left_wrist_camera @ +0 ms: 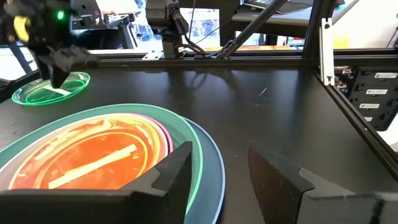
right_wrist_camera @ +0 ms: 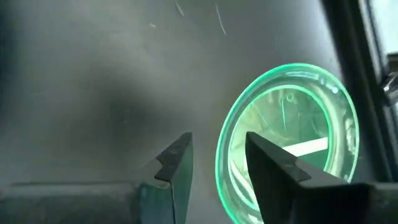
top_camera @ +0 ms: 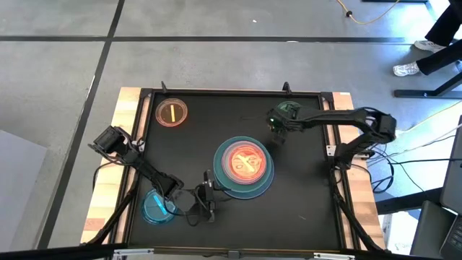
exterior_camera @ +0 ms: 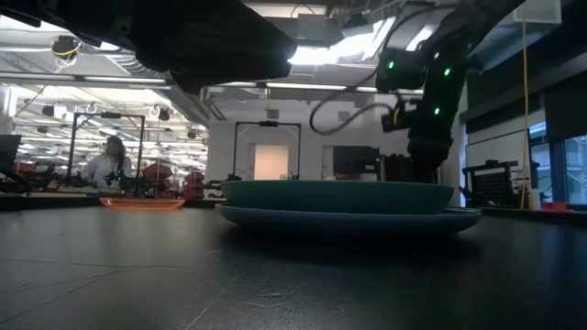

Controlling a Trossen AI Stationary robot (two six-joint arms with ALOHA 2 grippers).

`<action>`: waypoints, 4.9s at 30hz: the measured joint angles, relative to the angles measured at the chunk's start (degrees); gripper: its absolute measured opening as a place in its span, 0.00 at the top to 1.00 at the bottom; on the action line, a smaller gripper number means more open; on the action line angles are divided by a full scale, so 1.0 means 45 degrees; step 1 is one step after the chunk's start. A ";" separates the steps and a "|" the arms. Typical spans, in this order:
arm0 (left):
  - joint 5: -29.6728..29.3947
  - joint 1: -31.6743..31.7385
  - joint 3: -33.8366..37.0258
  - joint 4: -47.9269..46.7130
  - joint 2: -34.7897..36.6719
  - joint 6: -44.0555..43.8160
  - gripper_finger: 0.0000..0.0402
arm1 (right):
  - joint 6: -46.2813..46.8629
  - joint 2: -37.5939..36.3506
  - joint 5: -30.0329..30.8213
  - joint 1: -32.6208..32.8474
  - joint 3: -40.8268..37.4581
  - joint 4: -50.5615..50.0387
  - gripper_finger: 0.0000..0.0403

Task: Stack plastic plates
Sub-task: Stack the light green transparent plate on the light orange transparent plate, then stack the light blue transparent plate on the light green transparent plate

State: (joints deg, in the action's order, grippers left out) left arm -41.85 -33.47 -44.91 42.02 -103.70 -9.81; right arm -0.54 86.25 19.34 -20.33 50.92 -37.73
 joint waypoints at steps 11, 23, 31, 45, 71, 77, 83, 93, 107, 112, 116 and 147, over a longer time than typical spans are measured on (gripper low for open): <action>0.0000 0.0001 0.0000 -0.0063 0.0000 -0.0072 0.63 | -0.0154 0.2452 0.0013 -0.1435 0.0025 0.0904 0.65; 0.0238 -0.0001 0.0000 -0.0102 0.0000 -0.0076 0.63 | -0.0617 0.2833 0.0020 -0.1548 0.0044 0.1159 0.86; 0.0238 -0.0001 0.0005 -0.0097 0.0000 -0.0076 0.63 | -0.0947 0.2847 -0.0168 -0.1467 0.0019 0.1296 0.99; 0.0238 -0.0001 0.0005 -0.0097 0.0000 -0.0076 0.63 | -0.1739 0.1896 0.1384 0.1345 -0.0019 0.1270 1.00; 0.0238 0.0002 0.0005 -0.0092 0.0000 -0.0125 0.63 | -0.1613 -0.1242 0.0804 0.8753 0.0024 0.3494 0.99; 0.0238 0.0000 0.0005 -0.0092 0.0000 -0.0129 0.63 | -0.1269 -0.1018 -0.0436 0.9529 0.0024 0.4663 0.99; 0.0238 0.0003 0.0005 -0.0092 0.0000 -0.0178 0.63 | -0.0861 -0.0254 -0.0796 0.9483 0.0019 0.4703 0.99; 0.0238 0.0004 0.0010 -0.0091 0.0000 -0.0175 0.63 | -0.0627 0.0749 -0.0265 0.9168 0.0015 0.4721 0.99; 0.0235 0.0002 0.0010 -0.0087 0.0000 -0.0326 0.63 | 0.1049 0.1322 -0.0215 0.8939 0.0210 0.4488 0.78; 0.0199 -0.0001 0.0010 -0.0087 0.0000 -0.0488 0.63 | 0.0764 0.1119 -0.0368 0.9154 0.1132 0.3293 0.64; 0.0189 -0.0087 0.0010 -0.0092 0.0000 -0.0720 0.63 | 0.0494 0.0644 -0.0515 1.0189 0.1153 0.3571 0.59; 0.8575 -0.1302 -0.6352 -2.2581 0.0631 -1.9163 0.63 | 0.2827 0.0224 0.3112 1.4098 -0.1175 0.5057 0.59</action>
State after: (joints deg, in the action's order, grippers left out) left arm -3.26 -39.33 -73.49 -59.59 -100.86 -96.04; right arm 12.19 87.26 33.35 43.11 45.63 -14.97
